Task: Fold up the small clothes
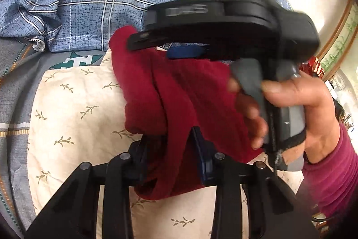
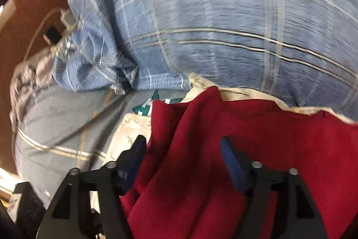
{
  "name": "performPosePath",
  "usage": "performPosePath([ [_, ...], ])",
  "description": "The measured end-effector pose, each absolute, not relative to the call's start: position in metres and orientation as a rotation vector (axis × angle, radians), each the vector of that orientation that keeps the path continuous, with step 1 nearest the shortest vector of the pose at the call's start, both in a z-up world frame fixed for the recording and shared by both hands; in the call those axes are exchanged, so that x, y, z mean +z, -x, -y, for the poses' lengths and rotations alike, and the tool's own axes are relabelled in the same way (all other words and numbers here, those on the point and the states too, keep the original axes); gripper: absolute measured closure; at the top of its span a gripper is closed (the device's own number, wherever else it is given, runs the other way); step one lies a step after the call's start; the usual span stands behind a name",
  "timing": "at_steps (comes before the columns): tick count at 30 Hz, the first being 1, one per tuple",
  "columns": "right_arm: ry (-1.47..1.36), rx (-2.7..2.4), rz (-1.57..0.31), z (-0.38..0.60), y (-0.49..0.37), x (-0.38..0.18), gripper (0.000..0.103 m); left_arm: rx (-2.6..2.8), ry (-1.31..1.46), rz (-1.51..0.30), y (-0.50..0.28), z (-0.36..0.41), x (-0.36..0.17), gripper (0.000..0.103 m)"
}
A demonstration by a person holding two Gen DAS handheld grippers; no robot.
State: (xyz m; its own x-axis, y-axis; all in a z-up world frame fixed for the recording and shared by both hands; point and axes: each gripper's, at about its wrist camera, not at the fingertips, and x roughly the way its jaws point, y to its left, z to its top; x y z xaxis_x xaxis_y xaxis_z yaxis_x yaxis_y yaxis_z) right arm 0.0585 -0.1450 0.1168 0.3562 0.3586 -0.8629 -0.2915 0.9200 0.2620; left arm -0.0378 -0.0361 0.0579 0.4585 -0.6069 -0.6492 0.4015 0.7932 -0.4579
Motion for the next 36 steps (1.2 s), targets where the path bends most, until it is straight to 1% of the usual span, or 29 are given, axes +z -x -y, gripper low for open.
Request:
performPosePath([
  [5,0.021,0.438,-1.223,0.108,-0.068,0.09,0.031,-0.621,0.229,-0.902,0.043,0.04,0.057,0.071],
  [6,0.039,0.429,-1.224,0.105,-0.068,0.086,0.042,-0.613,0.222,-0.909,0.043,0.04,0.057,0.07],
  [7,0.041,0.41,-1.189,0.107,-0.067,0.086,0.065,-0.602,0.216,-0.918,0.043,0.041,0.056,0.067],
  [8,0.029,0.399,-1.157,0.112,-0.064,0.088,0.074,-0.592,0.216,-0.923,0.043,0.041,0.054,0.062],
  [9,0.008,0.4,-1.144,0.117,-0.063,0.09,0.081,-0.582,0.213,-0.92,0.043,0.041,0.054,0.048],
  [10,-0.036,0.411,-1.14,0.126,-0.063,0.092,0.084,-0.573,0.207,-0.914,0.044,0.04,0.053,0.038],
  [11,-0.061,0.418,-1.131,0.132,-0.062,0.094,0.084,-0.561,0.197,-0.899,0.045,0.039,0.053,0.035],
  [14,-0.099,0.443,-1.096,0.148,-0.055,0.105,0.086,-0.551,0.168,-0.891,0.044,0.044,0.051,0.035],
  [15,-0.115,0.45,-1.078,0.153,-0.052,0.111,0.086,-0.554,0.162,-0.889,0.046,0.046,0.052,0.036],
  [17,-0.149,0.456,-1.049,0.164,-0.048,0.121,0.086,-0.554,0.164,-0.884,0.05,0.048,0.055,0.062],
  [18,-0.172,0.462,-1.039,0.172,-0.046,0.127,0.087,-0.562,0.177,-0.886,0.052,0.05,0.059,0.078],
  [20,-0.202,0.468,-1.023,0.185,-0.041,0.135,0.087,-0.564,0.196,-0.865,0.056,0.054,0.07,0.08],
  [21,-0.208,0.466,-1.011,0.192,-0.039,0.139,0.087,-0.569,0.193,-0.855,0.058,0.057,0.075,0.084],
  [25,-0.238,0.462,-0.967,0.228,-0.027,0.163,0.087,-0.62,0.178,-0.837,0.064,0.082,0.1,0.086],
  [30,-0.247,0.386,-0.899,0.293,-0.012,0.194,0.088,-0.744,0.146,-0.806,0.068,0.143,0.135,0.086],
  [33,-0.275,0.317,-0.884,0.337,-0.007,0.199,0.088,-0.81,0.114,-0.798,0.068,0.185,0.145,0.087],
  [36,-0.322,0.247,-0.878,0.381,-0.006,0.189,0.088,-0.858,0.09,-0.813,0.064,0.223,0.141,0.087],
])
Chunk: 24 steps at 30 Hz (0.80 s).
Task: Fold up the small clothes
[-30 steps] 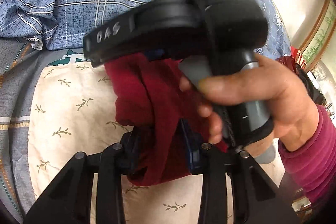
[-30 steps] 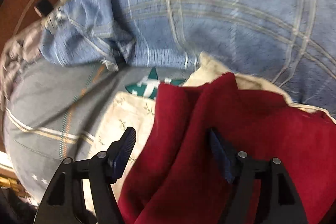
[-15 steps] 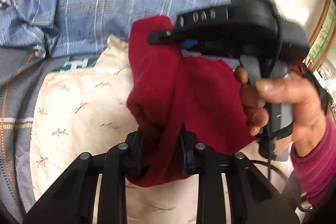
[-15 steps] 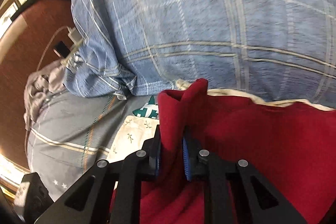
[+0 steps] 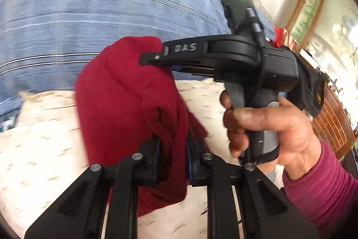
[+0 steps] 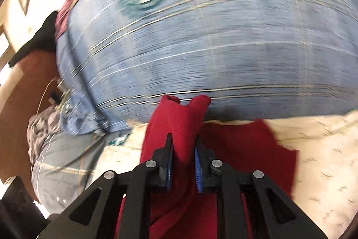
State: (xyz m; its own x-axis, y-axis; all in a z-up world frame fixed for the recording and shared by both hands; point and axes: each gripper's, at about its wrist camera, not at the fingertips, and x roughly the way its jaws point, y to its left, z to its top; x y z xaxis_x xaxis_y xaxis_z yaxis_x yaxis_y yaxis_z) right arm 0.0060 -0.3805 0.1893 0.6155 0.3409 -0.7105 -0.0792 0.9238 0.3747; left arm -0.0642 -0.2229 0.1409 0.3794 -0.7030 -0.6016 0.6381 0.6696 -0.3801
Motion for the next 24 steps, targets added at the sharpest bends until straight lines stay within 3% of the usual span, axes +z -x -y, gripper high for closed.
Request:
performPosePath([
  [8,-0.459,0.119,-0.989,0.45,-0.012,0.115,0.088,-0.865,0.035,-0.967,0.067,0.29,0.089,0.084],
  [10,-0.523,0.126,-0.991,0.457,-0.009,0.11,0.076,-0.89,0.048,-0.964,0.068,0.288,0.093,0.056],
  [11,-0.564,0.119,-0.99,0.462,-0.006,0.111,0.073,-0.923,0.046,-0.967,0.077,0.284,0.1,0.051],
  [12,-0.591,0.118,-0.987,0.466,-0.003,0.114,0.062,-0.935,0.038,-0.962,0.081,0.281,0.105,0.046],
  [14,-0.63,0.152,-0.96,0.469,0.01,0.123,0.05,-0.948,0.011,-0.917,0.091,0.263,0.121,0.046],
  [16,-0.609,0.181,-0.953,0.466,0.022,0.13,0.041,-0.933,-0.015,-0.863,0.097,0.241,0.133,0.038],
  [20,-0.55,0.262,-0.999,0.44,0.044,0.131,0.035,-0.773,-0.092,-0.773,0.097,0.199,0.139,0.037],
  [22,-0.515,0.272,-1.033,0.43,0.047,0.123,0.027,-0.722,-0.092,-0.784,0.091,0.184,0.133,0.037],
  [24,-0.496,0.225,-1.088,0.417,0.039,0.11,0.03,-0.692,-0.059,-0.822,0.08,0.176,0.127,0.037],
])
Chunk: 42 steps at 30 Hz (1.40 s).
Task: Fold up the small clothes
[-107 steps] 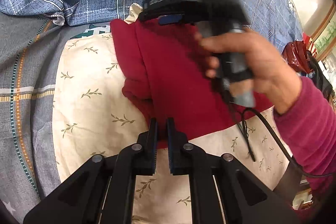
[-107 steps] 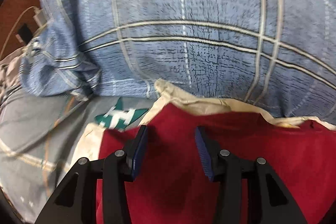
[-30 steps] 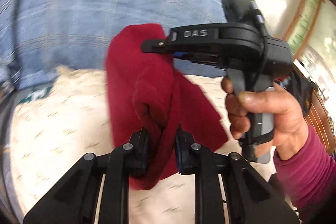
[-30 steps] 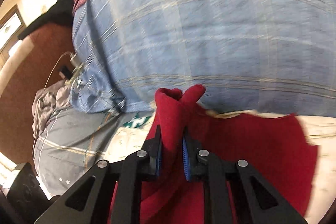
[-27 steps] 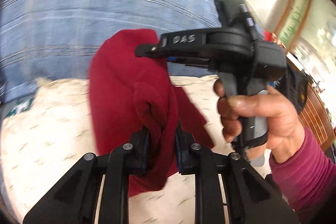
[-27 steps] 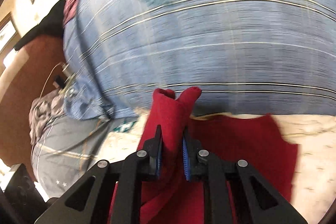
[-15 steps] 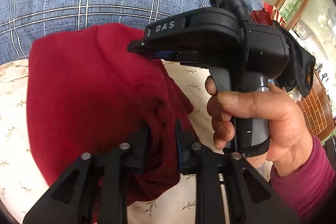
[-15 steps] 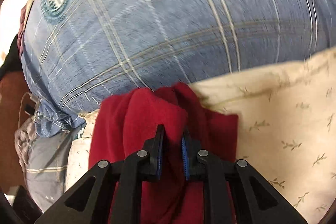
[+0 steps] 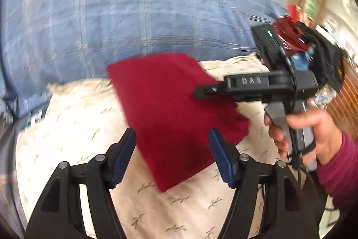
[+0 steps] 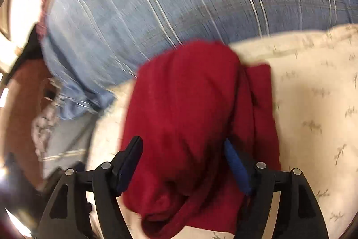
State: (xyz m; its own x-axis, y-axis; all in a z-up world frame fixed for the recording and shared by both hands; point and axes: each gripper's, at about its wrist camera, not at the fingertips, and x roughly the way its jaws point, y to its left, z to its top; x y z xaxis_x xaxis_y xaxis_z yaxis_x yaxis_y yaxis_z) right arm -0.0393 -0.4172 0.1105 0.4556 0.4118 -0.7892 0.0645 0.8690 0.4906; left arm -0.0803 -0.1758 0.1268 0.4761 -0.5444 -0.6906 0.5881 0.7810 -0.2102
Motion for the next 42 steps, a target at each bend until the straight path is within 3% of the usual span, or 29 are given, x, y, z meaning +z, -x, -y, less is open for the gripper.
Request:
performPosePath([
  [1,-0.52,0.218,-1.09,0.417,0.038,0.104,0.056,-0.685,-0.046,-0.836,0.079,0.173,0.123,0.037],
  [2,-0.533,0.224,-1.08,0.416,0.039,0.101,0.074,-0.675,-0.041,-0.845,0.079,0.176,0.12,0.037],
  [4,-0.507,0.224,-1.056,0.415,0.043,0.106,0.082,-0.652,-0.047,-0.855,0.079,0.178,0.116,0.037],
  [8,-0.329,0.187,-0.956,0.41,0.063,0.136,0.083,-0.634,-0.06,-0.867,0.077,0.186,0.109,0.037],
  [11,-0.24,0.139,-0.994,0.409,0.059,0.126,0.083,-0.604,-0.045,-0.9,0.068,0.195,0.099,0.037],
  [14,-0.258,0.129,-1.038,0.414,0.057,0.111,0.074,-0.582,-0.016,-0.922,0.066,0.195,0.093,0.037],
  [18,-0.271,0.087,-0.965,0.425,0.075,0.135,0.066,-0.543,-0.052,-0.89,0.067,0.195,0.098,0.037],
  [25,-0.104,0.192,-0.9,0.385,0.09,0.157,0.069,-0.501,-0.052,-0.904,0.059,0.199,0.087,0.036],
  [31,-0.129,0.096,-1.013,0.407,0.071,0.115,0.076,-0.507,-0.059,-0.906,0.057,0.202,0.083,0.031],
  [36,-0.188,0.053,-0.978,0.421,0.087,0.132,0.069,-0.506,-0.071,-0.907,0.057,0.203,0.083,0.031],
  [42,-0.158,0.159,-0.923,0.399,0.108,0.163,0.07,-0.503,-0.07,-0.912,0.057,0.206,0.081,0.03],
])
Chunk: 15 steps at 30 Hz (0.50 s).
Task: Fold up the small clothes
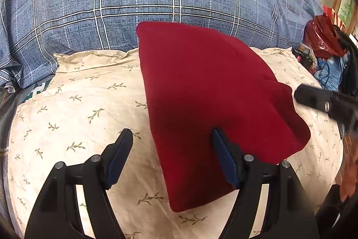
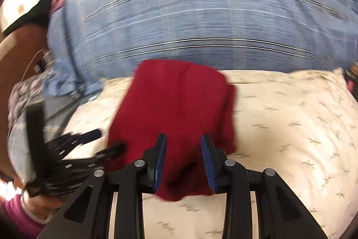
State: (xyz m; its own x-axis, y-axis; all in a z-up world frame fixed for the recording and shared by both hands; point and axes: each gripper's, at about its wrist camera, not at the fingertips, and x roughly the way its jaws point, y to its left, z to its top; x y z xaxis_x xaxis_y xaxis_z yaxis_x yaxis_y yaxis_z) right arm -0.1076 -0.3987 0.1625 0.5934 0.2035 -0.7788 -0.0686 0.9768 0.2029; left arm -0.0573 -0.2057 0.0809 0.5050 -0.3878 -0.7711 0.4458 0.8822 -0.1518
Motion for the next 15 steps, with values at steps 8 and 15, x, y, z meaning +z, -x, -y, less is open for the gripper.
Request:
performPosePath([
  [8,-0.181,0.156,-1.052,0.396,0.088,0.111,0.078,-0.502,-0.084,-0.92,0.06,0.208,0.079,0.03],
  [15,-0.191,0.14,-0.923,0.397,0.095,0.159,0.066,-0.492,-0.059,-0.883,0.052,0.205,0.095,0.03],
])
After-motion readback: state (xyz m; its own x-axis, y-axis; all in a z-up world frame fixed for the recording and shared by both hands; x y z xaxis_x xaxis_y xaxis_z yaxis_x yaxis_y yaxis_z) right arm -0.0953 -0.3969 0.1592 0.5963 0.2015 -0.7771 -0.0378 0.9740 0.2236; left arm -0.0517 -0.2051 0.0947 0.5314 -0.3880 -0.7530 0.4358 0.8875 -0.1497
